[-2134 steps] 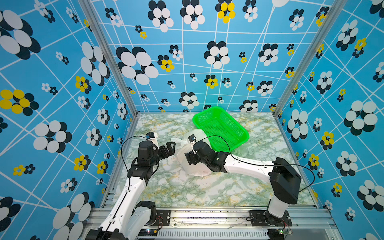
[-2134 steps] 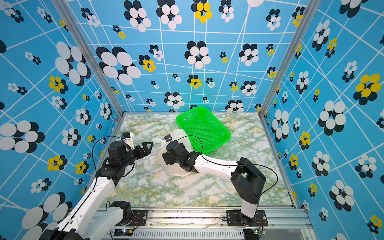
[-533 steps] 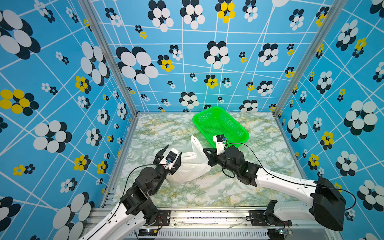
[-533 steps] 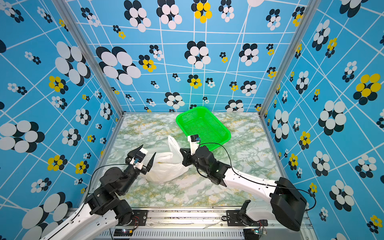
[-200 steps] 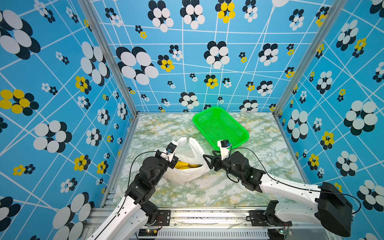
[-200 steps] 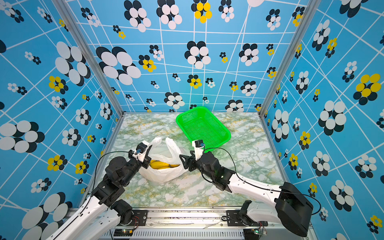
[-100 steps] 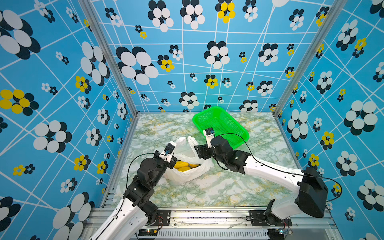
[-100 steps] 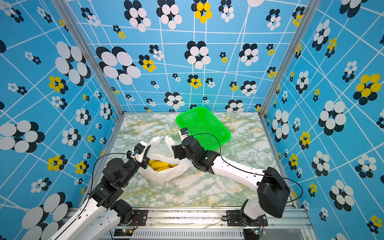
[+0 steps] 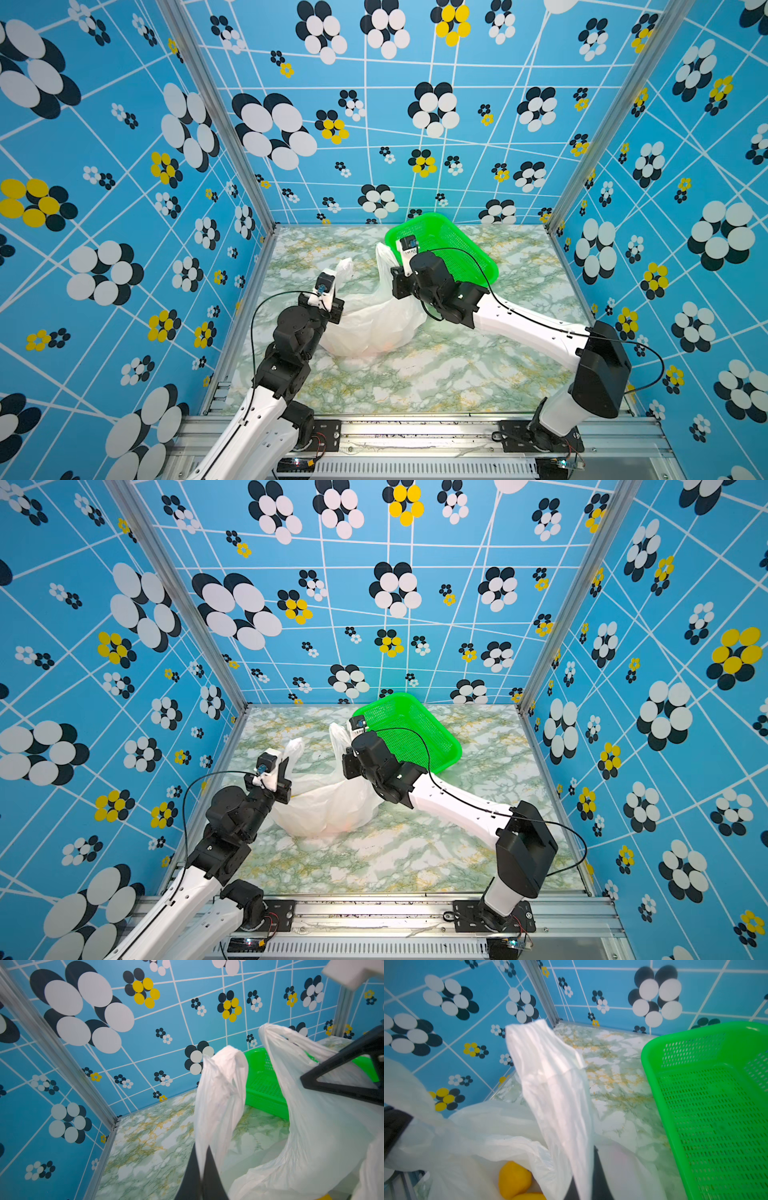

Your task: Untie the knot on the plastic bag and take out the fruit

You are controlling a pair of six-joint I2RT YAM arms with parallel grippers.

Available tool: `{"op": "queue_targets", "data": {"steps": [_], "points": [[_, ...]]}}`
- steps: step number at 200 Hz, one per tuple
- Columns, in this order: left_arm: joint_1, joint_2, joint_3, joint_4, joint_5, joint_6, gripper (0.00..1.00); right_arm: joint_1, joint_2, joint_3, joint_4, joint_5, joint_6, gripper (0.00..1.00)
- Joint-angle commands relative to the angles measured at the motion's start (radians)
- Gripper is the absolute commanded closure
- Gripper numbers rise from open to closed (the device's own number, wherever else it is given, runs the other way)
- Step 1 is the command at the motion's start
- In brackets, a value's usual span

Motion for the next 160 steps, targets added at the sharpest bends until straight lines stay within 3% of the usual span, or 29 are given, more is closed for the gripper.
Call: {"op": "queue_targets", "data": {"steps": [1, 31, 61, 102, 125, 152, 160], "points": [[0.134, 0.047, 0.09, 0.089, 0.098, -0.173, 1.0, -0.027, 0.066, 0.14, 0.097, 0.017, -0.026, 1.0], [0.267, 0.067, 0.206, 0.034, 0.163, -0.225, 1.0, -0.043, 0.185, 0.317, 0.229, 0.002, -0.043, 1.0], [0.304, 0.01, 0.229, -0.005, 0.118, -0.217, 1.0, -0.053, 0.297, 0.44, 0.353, -0.035, -0.049, 1.0], [0.31, -0.076, 0.137, 0.035, 0.108, -0.249, 1.0, -0.063, 0.403, 0.49, 0.526, -0.125, -0.052, 1.0], [0.311, -0.137, 0.108, -0.032, 0.12, -0.256, 1.0, -0.063, 0.407, 0.413, 0.592, -0.154, -0.053, 1.0], [0.311, -0.279, -0.02, -0.073, 0.115, -0.287, 1.0, -0.064, 0.392, 0.197, 0.855, -0.188, -0.004, 1.0], [0.311, -0.33, -0.059, -0.082, 0.103, -0.292, 0.95, -0.063, 0.394, 0.129, 0.914, -0.198, 0.014, 1.0]]}}
